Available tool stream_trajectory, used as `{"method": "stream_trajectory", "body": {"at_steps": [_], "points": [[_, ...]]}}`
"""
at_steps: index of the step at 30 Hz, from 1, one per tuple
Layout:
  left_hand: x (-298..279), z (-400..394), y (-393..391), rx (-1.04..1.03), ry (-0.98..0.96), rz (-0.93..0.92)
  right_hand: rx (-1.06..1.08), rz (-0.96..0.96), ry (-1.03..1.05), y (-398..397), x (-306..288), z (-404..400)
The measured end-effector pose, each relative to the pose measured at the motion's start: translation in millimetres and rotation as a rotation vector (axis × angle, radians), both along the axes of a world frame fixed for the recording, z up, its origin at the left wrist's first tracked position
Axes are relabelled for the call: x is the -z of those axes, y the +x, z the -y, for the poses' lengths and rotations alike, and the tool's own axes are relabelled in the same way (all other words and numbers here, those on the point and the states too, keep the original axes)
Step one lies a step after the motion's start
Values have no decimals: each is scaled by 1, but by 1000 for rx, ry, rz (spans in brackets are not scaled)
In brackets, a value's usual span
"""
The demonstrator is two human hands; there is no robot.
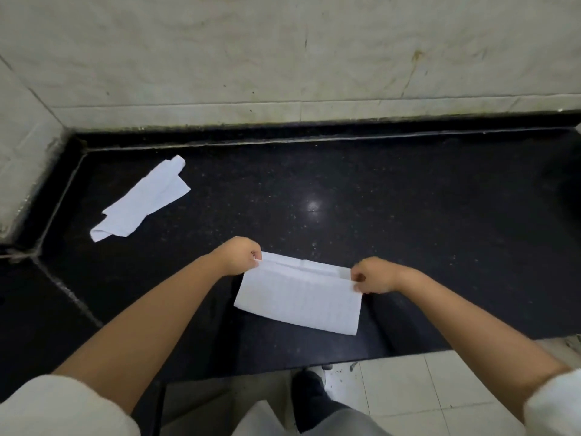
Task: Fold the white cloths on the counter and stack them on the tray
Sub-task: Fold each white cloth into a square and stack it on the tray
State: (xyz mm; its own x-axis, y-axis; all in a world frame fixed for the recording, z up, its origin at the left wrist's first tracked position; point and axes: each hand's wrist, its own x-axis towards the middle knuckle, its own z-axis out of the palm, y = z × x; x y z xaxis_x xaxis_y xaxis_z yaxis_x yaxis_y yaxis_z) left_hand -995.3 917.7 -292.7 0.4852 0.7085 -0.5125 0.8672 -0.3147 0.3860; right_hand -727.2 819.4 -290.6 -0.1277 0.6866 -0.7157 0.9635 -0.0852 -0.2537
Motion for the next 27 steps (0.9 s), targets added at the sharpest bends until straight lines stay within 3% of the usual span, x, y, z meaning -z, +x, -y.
{"method": "stream_trajectory", "body": {"at_steps": [5, 12, 27], "points": [[21, -3, 11, -111, 151, -25, 139, -37, 228, 13, 26, 3], [39, -1, 17, -81, 290, -70, 327, -57, 470, 9, 43, 11], [42, 6, 7, 139, 407, -161, 433, 66, 470, -20, 39, 12]]}}
